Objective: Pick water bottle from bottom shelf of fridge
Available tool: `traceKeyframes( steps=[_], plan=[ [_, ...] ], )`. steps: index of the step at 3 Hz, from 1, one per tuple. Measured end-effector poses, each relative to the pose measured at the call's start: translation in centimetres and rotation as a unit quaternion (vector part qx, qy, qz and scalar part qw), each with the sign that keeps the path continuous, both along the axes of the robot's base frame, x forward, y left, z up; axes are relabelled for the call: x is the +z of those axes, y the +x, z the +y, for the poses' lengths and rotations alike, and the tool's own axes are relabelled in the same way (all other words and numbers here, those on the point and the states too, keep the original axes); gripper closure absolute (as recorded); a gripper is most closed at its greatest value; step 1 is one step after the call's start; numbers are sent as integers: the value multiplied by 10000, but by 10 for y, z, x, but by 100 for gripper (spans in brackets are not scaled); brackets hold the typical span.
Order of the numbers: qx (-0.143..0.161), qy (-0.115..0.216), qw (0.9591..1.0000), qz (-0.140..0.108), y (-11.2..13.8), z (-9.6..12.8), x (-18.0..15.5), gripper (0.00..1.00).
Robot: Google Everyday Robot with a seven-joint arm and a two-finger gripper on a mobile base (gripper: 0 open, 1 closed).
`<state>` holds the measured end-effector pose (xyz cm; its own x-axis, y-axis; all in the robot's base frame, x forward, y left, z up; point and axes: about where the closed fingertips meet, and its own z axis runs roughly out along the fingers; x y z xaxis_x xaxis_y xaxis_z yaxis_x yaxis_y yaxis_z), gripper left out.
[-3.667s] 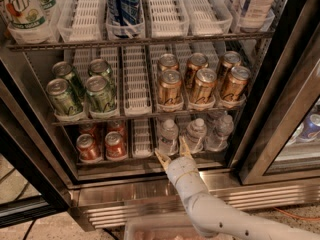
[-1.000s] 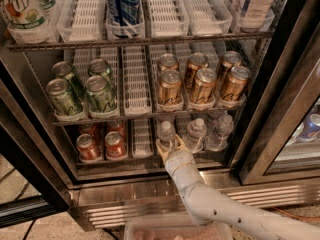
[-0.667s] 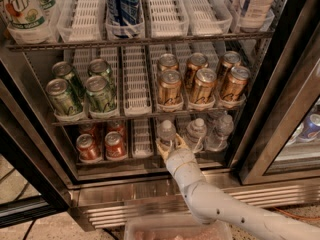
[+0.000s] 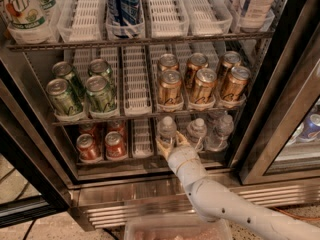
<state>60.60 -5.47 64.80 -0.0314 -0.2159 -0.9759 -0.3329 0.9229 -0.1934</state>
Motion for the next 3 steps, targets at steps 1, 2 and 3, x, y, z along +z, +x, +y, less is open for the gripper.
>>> traceKeyframes(
  steps=[1,2,3],
  plan=[
    [114,20,9999,69,-2,-2,10,100],
    [422,-112,9981,441,-16,-8,7,100],
    [865,-387,9916,878,-47,-20,-2,100]
  ],
)
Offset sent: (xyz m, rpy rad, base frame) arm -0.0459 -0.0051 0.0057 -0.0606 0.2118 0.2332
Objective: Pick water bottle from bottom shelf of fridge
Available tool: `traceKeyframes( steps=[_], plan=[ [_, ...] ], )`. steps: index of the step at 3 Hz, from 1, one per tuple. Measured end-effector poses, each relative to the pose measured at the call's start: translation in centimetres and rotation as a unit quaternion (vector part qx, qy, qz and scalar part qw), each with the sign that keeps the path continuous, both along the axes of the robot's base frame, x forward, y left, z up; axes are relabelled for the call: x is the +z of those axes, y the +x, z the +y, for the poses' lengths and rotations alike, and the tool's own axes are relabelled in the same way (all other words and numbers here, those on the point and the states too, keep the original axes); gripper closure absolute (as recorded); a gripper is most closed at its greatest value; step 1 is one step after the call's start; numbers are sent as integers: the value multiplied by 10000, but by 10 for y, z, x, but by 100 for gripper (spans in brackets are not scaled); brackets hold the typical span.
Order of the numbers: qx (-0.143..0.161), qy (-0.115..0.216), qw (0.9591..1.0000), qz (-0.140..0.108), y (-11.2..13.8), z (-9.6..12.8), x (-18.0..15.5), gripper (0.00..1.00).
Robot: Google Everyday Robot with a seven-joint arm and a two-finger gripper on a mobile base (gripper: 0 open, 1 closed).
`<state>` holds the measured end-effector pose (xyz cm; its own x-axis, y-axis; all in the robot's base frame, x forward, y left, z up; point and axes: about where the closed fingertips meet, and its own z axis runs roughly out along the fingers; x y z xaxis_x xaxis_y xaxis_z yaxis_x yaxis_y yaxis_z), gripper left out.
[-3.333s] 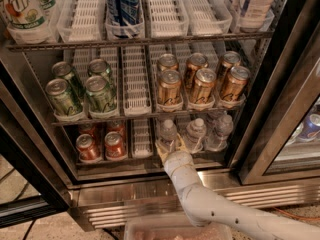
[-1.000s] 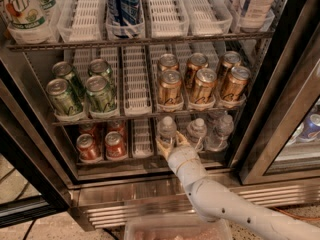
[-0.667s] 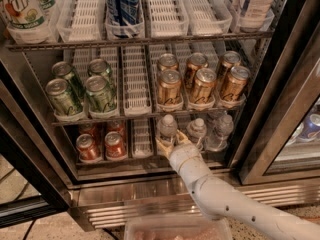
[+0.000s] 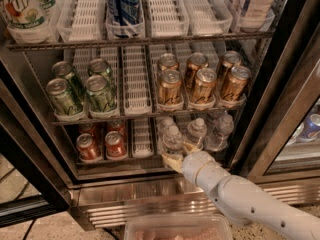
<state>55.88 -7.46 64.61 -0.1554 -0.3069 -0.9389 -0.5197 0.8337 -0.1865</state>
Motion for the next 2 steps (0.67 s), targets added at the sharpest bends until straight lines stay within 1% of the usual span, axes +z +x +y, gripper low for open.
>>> traceKeyframes(
  steps=[1,2],
  plan=[
    [504,-224,9980,296,-36,-6,-9,100],
    [1052,-268,9934,369,-56,-7,-8,100]
  ],
)
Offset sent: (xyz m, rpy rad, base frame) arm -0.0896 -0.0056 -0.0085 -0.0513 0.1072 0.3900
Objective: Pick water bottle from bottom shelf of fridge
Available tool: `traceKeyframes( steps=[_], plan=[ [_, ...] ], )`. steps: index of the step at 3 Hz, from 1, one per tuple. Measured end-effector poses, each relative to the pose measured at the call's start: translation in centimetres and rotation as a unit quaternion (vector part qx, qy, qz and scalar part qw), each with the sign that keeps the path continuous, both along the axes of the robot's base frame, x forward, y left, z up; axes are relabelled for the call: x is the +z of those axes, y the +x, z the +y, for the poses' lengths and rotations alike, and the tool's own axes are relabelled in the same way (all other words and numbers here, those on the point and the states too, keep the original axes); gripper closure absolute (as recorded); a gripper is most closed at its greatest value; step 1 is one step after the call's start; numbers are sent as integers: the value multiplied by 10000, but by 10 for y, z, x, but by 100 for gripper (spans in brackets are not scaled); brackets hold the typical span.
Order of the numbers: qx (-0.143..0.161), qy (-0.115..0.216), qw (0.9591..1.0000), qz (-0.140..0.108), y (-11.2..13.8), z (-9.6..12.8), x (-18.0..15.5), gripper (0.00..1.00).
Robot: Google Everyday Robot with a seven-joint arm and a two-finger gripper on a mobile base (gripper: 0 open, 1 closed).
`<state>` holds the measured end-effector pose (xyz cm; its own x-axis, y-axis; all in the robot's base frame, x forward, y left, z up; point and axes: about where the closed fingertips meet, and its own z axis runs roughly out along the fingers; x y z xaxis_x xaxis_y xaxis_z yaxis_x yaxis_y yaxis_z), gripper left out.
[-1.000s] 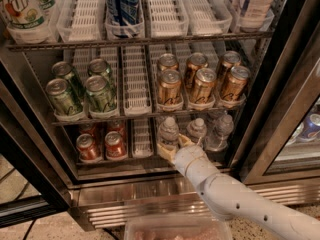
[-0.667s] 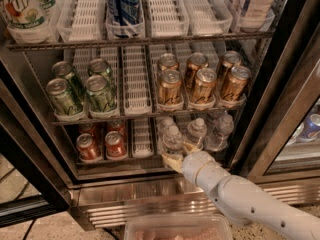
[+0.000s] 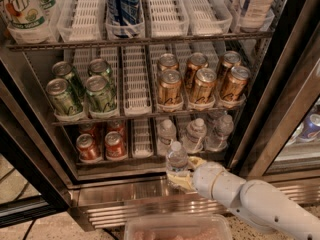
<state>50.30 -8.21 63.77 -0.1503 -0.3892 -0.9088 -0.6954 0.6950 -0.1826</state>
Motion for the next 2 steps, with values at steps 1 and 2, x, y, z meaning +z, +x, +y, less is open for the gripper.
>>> traceKeyframes(
  steps=[1,2],
  plan=[
    [496,157,9986,-40,-3,-4,8,100],
    [688,345,9970,-94,8,-12,16,100]
  ],
)
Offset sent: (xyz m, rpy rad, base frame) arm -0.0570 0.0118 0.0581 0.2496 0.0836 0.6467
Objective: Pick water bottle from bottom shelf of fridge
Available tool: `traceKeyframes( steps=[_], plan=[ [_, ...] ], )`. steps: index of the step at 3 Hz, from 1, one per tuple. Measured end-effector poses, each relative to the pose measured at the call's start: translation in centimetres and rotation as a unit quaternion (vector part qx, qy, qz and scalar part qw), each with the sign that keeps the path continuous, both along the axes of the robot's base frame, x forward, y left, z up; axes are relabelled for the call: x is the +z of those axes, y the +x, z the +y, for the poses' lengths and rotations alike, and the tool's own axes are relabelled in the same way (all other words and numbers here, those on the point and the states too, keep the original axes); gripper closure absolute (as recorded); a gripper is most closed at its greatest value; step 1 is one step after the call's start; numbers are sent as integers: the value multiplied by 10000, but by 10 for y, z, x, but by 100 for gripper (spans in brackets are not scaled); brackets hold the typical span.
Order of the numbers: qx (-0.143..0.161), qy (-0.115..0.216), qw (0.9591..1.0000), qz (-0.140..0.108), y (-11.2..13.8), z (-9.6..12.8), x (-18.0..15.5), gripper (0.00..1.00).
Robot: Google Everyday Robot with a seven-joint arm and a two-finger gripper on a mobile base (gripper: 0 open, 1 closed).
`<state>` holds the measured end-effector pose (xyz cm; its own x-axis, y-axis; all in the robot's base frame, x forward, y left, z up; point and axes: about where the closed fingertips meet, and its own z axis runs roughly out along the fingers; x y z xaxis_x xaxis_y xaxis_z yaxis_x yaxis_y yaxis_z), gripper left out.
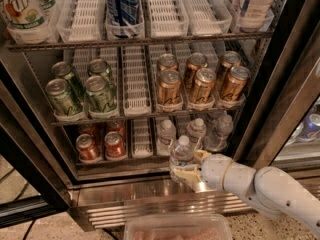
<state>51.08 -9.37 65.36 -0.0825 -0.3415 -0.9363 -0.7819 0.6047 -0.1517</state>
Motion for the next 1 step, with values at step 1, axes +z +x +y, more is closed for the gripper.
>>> traceKeyframes(
  steps=[1],
  plan=[
    [0,0,10000,0,0,0,0,100]
  ],
)
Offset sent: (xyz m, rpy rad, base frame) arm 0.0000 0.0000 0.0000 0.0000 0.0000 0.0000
